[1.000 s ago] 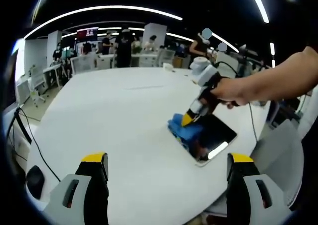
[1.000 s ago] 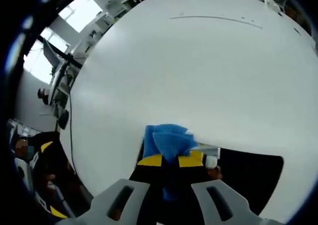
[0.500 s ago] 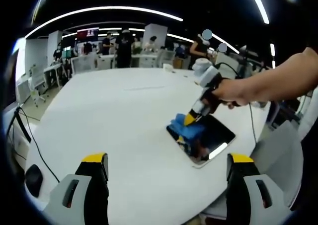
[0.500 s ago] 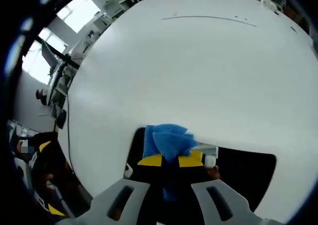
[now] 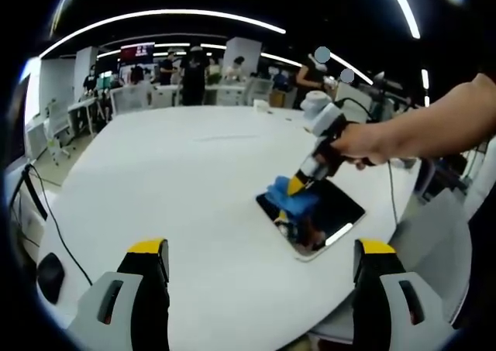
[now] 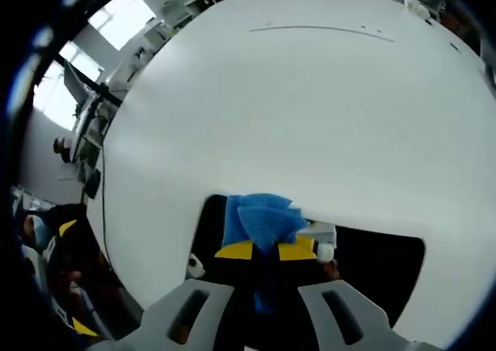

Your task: Wipe the mirror surface with the cleaning cloth until all visible marks leave the cleaned area.

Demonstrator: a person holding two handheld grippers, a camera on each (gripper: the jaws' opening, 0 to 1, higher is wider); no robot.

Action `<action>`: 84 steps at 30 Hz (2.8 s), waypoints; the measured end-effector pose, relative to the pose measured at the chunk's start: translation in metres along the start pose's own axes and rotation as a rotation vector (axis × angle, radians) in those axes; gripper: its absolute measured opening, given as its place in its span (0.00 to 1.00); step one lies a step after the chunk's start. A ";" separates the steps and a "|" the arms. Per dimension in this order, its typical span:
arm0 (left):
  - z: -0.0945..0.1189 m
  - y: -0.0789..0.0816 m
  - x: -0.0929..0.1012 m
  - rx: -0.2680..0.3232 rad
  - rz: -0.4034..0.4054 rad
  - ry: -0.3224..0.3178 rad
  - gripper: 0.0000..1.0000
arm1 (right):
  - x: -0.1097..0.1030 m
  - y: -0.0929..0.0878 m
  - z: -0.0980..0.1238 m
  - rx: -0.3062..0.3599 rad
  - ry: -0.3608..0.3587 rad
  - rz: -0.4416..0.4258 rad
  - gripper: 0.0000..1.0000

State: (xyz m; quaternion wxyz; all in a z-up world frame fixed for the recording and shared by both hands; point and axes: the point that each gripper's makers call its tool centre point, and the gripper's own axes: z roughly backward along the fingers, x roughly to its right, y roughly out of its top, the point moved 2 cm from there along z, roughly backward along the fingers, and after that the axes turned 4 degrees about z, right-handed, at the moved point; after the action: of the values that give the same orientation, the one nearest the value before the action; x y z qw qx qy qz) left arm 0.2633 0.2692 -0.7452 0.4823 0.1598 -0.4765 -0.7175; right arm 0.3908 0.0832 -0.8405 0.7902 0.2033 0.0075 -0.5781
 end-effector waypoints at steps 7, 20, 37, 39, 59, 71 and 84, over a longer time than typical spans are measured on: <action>0.002 0.001 0.002 0.003 -0.002 -0.001 1.00 | -0.003 -0.005 0.003 0.000 0.001 -0.005 0.04; 0.004 -0.001 0.006 0.007 -0.007 -0.003 1.00 | -0.009 -0.017 0.006 0.000 0.003 0.005 0.04; 0.004 0.001 0.008 0.010 -0.018 -0.010 1.00 | -0.016 -0.032 0.010 0.009 0.002 0.016 0.04; 0.004 0.002 0.008 0.011 -0.017 -0.010 1.00 | -0.017 -0.034 0.010 0.011 0.003 0.013 0.04; 0.002 -0.001 0.014 0.007 -0.022 -0.020 1.00 | -0.028 -0.053 0.015 0.024 0.022 0.017 0.04; 0.002 -0.003 0.015 0.009 -0.015 -0.018 1.00 | -0.032 -0.060 0.015 0.027 0.028 0.010 0.04; 0.000 -0.001 0.016 0.011 -0.018 -0.020 1.00 | -0.037 -0.068 0.016 0.026 0.044 0.010 0.04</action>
State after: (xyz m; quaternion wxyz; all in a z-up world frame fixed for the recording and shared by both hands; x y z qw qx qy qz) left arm 0.2554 0.2557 -0.7424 0.4701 0.1596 -0.4835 -0.7210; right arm 0.3126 0.0943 -0.8376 0.7900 0.2263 0.0161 -0.5696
